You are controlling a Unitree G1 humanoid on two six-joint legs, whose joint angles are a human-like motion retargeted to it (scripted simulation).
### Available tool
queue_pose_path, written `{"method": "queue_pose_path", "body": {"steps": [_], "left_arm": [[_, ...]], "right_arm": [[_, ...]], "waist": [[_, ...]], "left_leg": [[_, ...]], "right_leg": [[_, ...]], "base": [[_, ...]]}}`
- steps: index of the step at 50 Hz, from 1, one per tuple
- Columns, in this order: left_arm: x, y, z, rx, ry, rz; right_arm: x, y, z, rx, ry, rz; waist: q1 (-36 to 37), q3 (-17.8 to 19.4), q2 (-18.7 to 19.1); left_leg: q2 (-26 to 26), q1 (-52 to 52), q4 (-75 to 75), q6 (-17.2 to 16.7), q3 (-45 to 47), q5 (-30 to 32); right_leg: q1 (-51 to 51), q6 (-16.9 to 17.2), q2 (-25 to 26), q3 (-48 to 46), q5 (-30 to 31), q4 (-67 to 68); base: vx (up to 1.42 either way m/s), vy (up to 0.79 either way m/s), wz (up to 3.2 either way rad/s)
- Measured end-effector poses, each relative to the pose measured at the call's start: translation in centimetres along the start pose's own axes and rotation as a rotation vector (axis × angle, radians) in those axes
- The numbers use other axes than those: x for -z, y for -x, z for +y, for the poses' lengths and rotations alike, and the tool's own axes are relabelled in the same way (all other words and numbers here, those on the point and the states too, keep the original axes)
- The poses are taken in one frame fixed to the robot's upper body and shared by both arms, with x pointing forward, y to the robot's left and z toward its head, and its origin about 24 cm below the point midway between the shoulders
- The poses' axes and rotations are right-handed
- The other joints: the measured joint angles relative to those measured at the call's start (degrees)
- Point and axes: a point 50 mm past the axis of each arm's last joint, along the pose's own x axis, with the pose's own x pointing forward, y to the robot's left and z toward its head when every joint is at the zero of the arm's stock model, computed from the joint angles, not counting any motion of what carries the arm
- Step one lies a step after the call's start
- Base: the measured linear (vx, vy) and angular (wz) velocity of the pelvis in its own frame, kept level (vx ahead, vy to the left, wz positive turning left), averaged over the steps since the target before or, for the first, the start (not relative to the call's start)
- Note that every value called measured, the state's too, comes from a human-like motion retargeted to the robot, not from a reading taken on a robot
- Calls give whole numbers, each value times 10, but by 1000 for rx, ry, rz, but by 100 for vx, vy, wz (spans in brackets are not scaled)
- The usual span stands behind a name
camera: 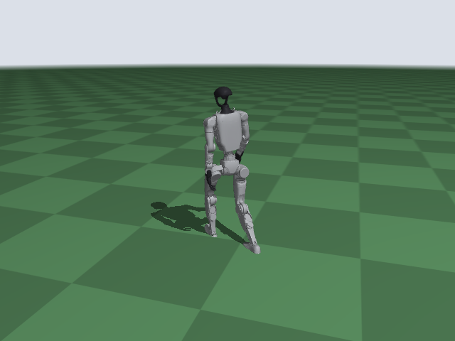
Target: Walk
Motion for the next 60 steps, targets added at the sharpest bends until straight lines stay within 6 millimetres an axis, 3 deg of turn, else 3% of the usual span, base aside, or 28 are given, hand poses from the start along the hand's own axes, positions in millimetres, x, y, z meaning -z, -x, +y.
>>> {"method": "queue_pose_path", "body": {"steps": [3, 5, 7, 10, 12, 15, 18, 23, 26, 30, 34, 39, 43, 47, 52, 60], "left_arm": [[-1, 0, 1, -12, 35, 2], [-3, 0, 4, -25, 67, -1], [-15, 1, 22, -58, 101, -27], [-34, 3, 40, -98, 103, -87], [-45, 4, 49, -124, 82, -125], [-67, 9, 67, -173, 51, -195], [-96, 18, 89, -234, 25, -283], [-127, 31, 108, -299, -22, -393], [-132, 33, 109, -310, -35, -417], [-125, 31, 106, -300, -25, -399], [-93, 18, 86, -235, -13, -288], [-59, 7, 59, -114, -43, -143], [-40, 3, 40, -38, -82, -72], [-34, 2, 31, -1, -103, -49], [-39, 1, 29, 3, -109, -55], [-47, 1, 32, -26, -103, -82]], "right_arm": [[16, 3, 12, -42, 5, 52], [31, 6, 25, -90, -5, 108], [36, 7, 40, -168, -20, 148], [49, 11, 55, -242, -12, 207], [60, 16, 62, -270, -2, 243], [72, 21, 66, -288, 5, 275], [76, 23, 63, -283, 2, 289], [93, 31, 69, -296, -24, 349], [102, 36, 76, -311, -35, 382], [103, 38, 78, -320, -39, 393], [103, 37, 76, -310, -32, 386], [82, 25, 54, -247, -18, 314], [63, 17, 37, -184, -14, 243], [45, 10, 23, -127, -16, 184], [32, 6, 15, -102, -13, 155], [49, 10, 28, -146, -4, 227]], "waist": [[0, -17, -25], [-3, -24, -46], [-9, -14, -98], [-28, -8, -111], [-44, -4, -111], [-65, 7, -103], [-82, 26, -71], [-94, 33, -39], [-92, 28, -40], [-85, 18, -31], [-71, 17, -22], [-64, 24, 49], [-51, 24, 77], [-42, 27, 80], [-42, 33, 65], [-48, 44, 67]], "left_leg": [[-33, 0, 43, 17, 9, 31], [-61, 8, 74, 35, 18, 39], [-114, 57, 24, 56, 37, 60], [-139, 114, -7, 73, 35, 50], [-148, 152, -13, 74, 29, 33], [-151, 228, -56, 70, 9, 25], [-123, 328, -140, 61, -23, 32], [-85, 417, -198, 52, -52, 17], [-83, 436, -182, 48, -60, -4], [-63, 451, -135, 47, -70, -43], [-51, 446, -16, 36, -82, -69], [42, 374, 211, -1, -77, -79], [100, 314, 291, -1, -51, -91], [118, 273, 265, 12, -29, -127], [94, 268, 154, 25, -14, -128], [89, 307, 97, 26, -11, -118]], "right_leg": [[-5, 27, -27, 15, 17, 88], [-17, 55, -51, 23, 60, 170], [-52, 86, -107, 37, 115, 277], [-117, 81, -146, 30, 152, 388], [-158, 60, -170, 17, 122, 426], [-217, 32, -192, -6, 67, 417], [-247, 20, -167, -43, 39, 323], [-276, 41, -102, -52, 48, 108], [-295, 57, -78, -26, 49, 35], [-283, 56, -48, -19, 82, 11], [-258, 40, -28, -21, 93, 73], [-182, 7, 45, -75, 104, 22], [-136, -5, 78, -92, 109, -29], [-89, -7, 86, -96, 116, -80], [-33, -6, 71, -91, 118, -137], [17, -10, 70, -91, 99, -154]], "base": [[85, 9, -3], [82, 8, -2], [76, 7, 3], [73, 7, 3], [69, 6, 0], [65, 5, 9], [63, 3, 21], [58, -1, 33], [54, -5, 32], [58, -9, 31], [56, -13, 25], [47, -13, 35], [37, -11, 17], [30, -9, 15], [24, -6, 15], [12, -4, 12]]}}
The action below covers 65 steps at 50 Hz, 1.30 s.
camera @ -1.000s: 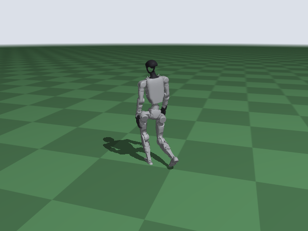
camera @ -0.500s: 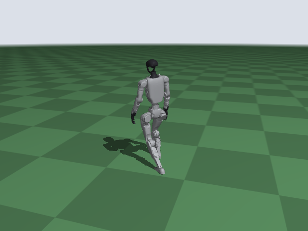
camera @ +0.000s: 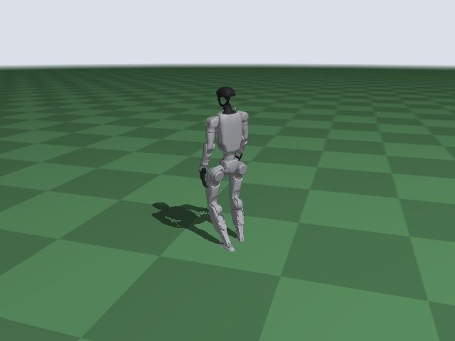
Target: Walk
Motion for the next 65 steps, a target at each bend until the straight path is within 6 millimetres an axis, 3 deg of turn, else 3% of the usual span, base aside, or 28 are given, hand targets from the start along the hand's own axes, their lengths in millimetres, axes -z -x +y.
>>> {"method": "queue_pose_path", "body": {"steps": [7, 13, 18, 22, 28, 33, 37, 39, 45, 50, 55, 60, 65], "left_arm": [[-11, 0, 10, -36, 4, -28], [-21, 1, 19, -68, -36, -57], [-19, 2, 24, -78, -70, -43], [-11, 4, 27, -80, -72, -21], [-9, 4, 28, -83, -56, -23], [-27, 4, 34, -104, -64, -76], [-44, 6, 41, -136, -86, -125], [-54, 7, 49, -161, -99, -148], [-59, 9, 56, -200, -129, -150], [-50, 9, 58, -210, -126, -117], [-32, 10, 56, -207, -87, -77], [-8, 10, 51, -195, -39, -27], [11, 12, 47, -188, 3, 19]], "right_arm": [[11, -1, 13, -52, 7, 59], [13, -1, 15, -70, 27, 71], [11, 0, 11, -64, 56, 57], [13, 1, 9, -57, 70, 51], [21, 3, 8, -34, 59, 58], [26, 3, 11, -24, 35, 77], [26, 2, 16, -39, 16, 85], [21, 1, 16, -47, 8, 76], [22, 0, 20, -73, 6, 81], [22, 1, 17, -75, -1, 80], [21, 1, 12, -54, -12, 71], [16, 1, 5, -15, -37, 44], [-3, 1, -6, 42, -56, -23]], "waist": [[2, 16, 0], [12, 32, 2], [16, 22, 15], [12, 0, 33], [-8, -25, 44], [-26, -21, 17], [-34, -10, -14], [-40, -13, -42], [-44, 8, -73], [-51, 6, -109], [-47, -11, -142], [-31, -37, -172], [-4, -56, -180]], "left_leg": [[2, 8, -7, -4, 0, 9], [24, -48, 52, -18, 21, 9], [71, -90, 186, -20, 33, -4], [96, -87, 271, -31, 17, 19], [60, -26, 217, -58, -27, 57], [-1, 29, 56, -29, -38, 25], [-41, 36, -47, 5, -26, 6], [-75, 37, -123, 19, -22, 31], [-113, 11, -160, 33, -12, 53], [-162, -3, -210, 37, -17, 105], [-204, -19, -276, 37, -18, 172], [-239, -47, -339, 40, -9, 243], [-238, -86, -382, 42, 12, 297]], "right_leg": [[17, -1, 0, -7, 9, -19], [-10, -1, -2, -27, 20, -3], [-66, -5, 15, -40, 29, 20], [-112, -10, 40, -41, 50, 21], [-158, -5, 57, -33, 100, -8], [-212, 20, 26, -13, 105, 27], [-266, 42, -7, 15, 76, 65], [-299, 50, -39, 29, 57, 83], [-343, 38, -91, 32, -21, 229], [-338, 15, -163, 46, -84, 390], [-283, 9, -222, 71, -104, 482], [-201, 44, -255, 106, -75, 502], [-126, 87, -235, 136, -32, 437]], "base": [[-4, -1, 5], [-17, -4, 17], [-23, -3, 4], [-25, -1, -19], [-31, 3, -18], [-40, 7, -6], [-48, 9, -8], [-49, 8, -9], [-46, 6, -4], [-38, 5, 21], [-34, 3, 14], [-37, 2, 2], [-42, 0, -15]]}}
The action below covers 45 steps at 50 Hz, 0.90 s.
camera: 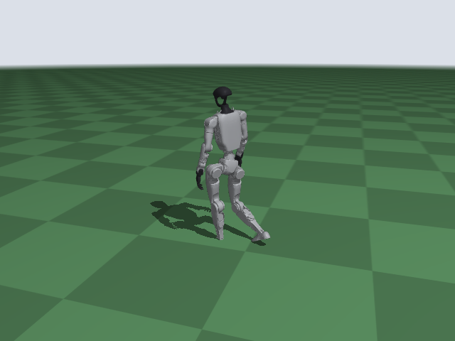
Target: Walk
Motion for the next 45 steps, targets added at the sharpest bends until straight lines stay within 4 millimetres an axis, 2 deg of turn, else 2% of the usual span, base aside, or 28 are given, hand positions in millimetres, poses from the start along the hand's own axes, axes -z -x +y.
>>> {"method": "queue_pose_path", "body": {"steps": [2, 3, 6, 8, 10, 12, 13, 15, 20, 25, 30, 32, 34, 37, 40, 45], "left_arm": [[9, 1, -5, 7, 19, 26], [10, 1, -4, 4, 28, 32], [21, 2, -10, 12, 54, 63], [19, 2, -9, 8, 71, 65], [22, 2, -15, 15, 80, 73], [17, 1, -15, 13, 88, 65], [19, 1, -19, 18, 89, 68], [14, 0, -21, 20, 92, 57], [13, 0, -29, 41, 88, 55], [13, 0, -25, 41, 79, 57], [12, 1, -14, 21, 63, 48], [6, 0, -5, 6, 59, 33], [5, 1, -1, -4, 59, 25], [1, 1, 4, -16, 60, 8], [-7, 0, 9, -22, 61, -22], [-26, 0, 11, -12, 47, -84]], "right_arm": [[-7, 0, -3, 20, -2, -32], [-15, 0, -6, 32, -6, -58], [-29, 1, -9, 58, -6, -120], [-45, 2, -16, 81, -6, -174], [-52, 3, -18, 93, -4, -209], [-63, 5, -22, 108, 0, -245], [-63, 5, -22, 108, 0, -249], [-68, 6, -25, 115, 1, -263], [-50, 4, -18, 91, -10, -207], [-21, 2, -10, 52, -12, -107], [12, 3, -3, 15, 0, 7], [21, 4, -3, 3, 5, 47], [34, 6, 1, -12, 8, 93], [52, 9, 6, -35, 5, 154], [63, 12, 8, -44, -8, 199], [74, 14, 10, -48, -44, 241]], "waist": [[6, -2, -12], [11, -4, -5], [15, -1, -16], [22, -2, 8], [21, 6, 11], [23, 6, 33], [20, 10, 35], [24, 7, 61], [14, 17, 69], [21, 26, 88], [37, 30, 131], [50, 35, 167], [49, 34, 181], [43, 31, 201], [32, 34, 211], [12, 34, 206]], "left_leg": [[-7, -29, 16, -1, 15, 7], [6, -50, 31, -4, 20, 2], [4, -95, 63, -5, 34, -12], [40, -139, 101, -7, 29, -55], [50, -167, 128, -10, 35, -76], [85, -196, 138, -17, 37, -93], [90, -206, 146, -19, 41, -99], [128, -226, 146, -25, 40, -110], [145, -251, 212, -26, 51, -146], [181, -261, 372, -20, 51, -200], [237, -235, 555, -18, 35, -257], [276, -206, 608, -26, 15, -275], [285, -173, 640, -28, 5, -280], [294, -113, 649, -36, -9, -279], [283, -41, 594, -46, -19, -272], [237, 51, 423, -47, -27, -270]], "right_leg": [[22, 10, -5, 10, -8, -28], [30, 9, 8, 10, -10, -53], [42, 2, 2, 13, -56, -91], [39, -16, 35, 7, -78, -137], [31, -28, 37, 0, -114, -147], [15, -46, 67, -9, -127, -177], [8, -51, 68, -15, -136, -177], [-12, -65, 102, -22, -130, -208], [-50, -74, 111, -38, -130, -207], [-70, -80, 142, -42, -98, -226], [-76, -90, 202, -41, -50, -260], [-45, -97, 247, -39, -1, -336], [-45, -100, 263, -40, 14, -347], [-41, -102, 285, -43, 38, -373], [-23, -99, 287, -46, 65, -417], [-41, -85, 258, -61, 69, -404]], "base": [[-47, -3, -20], [-48, -4, -26], [-52, -7, -26], [-52, -9, -49], [-55, -12, -37], [-54, -14, -31], [-54, -15, -24], [-51, -16, -28], [-44, -15, -1], [-34, -12, -18], [-27, -9, -43], [-22, -6, -61], [-21, -5, -29], [-19, -2, -16], [-16, 0, 4], [-18, 3, 15]]}}
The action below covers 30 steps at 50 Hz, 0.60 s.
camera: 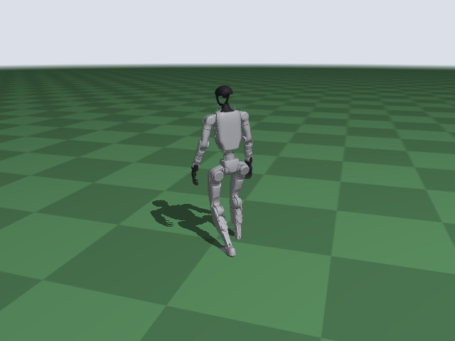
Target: Walk
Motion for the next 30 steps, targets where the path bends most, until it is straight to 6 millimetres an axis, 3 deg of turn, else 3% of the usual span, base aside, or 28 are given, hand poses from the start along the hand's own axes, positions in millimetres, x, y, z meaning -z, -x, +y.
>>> {"method": "queue_pose_path", "body": {"steps": [3, 5, 15, 22, 30], "left_arm": [[-10, -1, -3, 14, -22, -35], [-22, -3, -2, 17, -39, -64], [-20, -5, -17, 66, -104, -33], [-3, -4, -26, 109, -145, 37], [3, -3, -25, 125, -198, 57]], "right_arm": [[0, 0, 2, -7, -9, 2], [-9, -1, 0, -8, -9, -16], [-45, 0, -1, -26, 90, -115], [-58, 1, -4, -31, 143, -148], [-57, 1, 0, -48, 169, -145]], "waist": [[-7, 5, -10], [-13, -1, -37], [-11, 15, -77], [-11, 6, -98], [1, -3, -100]], "left_leg": [[-25, 25, -78, 7, 4, -4], [-69, 52, -189, 19, 5, 34], [-135, 52, -296, 43, 17, 71], [-159, 59, -372, 50, 11, 125], [-158, 70, -400, 53, 2, 147]], "right_leg": [[-28, 11, -25, -8, -11, 42], [-64, 22, -67, -6, -24, 75], [-163, 16, -163, -40, -92, 217], [-181, 24, -182, -30, -103, 223], [-161, 24, -174, -26, -84, 191]], "base": [[-22, 6, 13], [-21, 8, 16], [-21, 8, -8], [-11, 5, 4], [-1, 0, 1]]}}
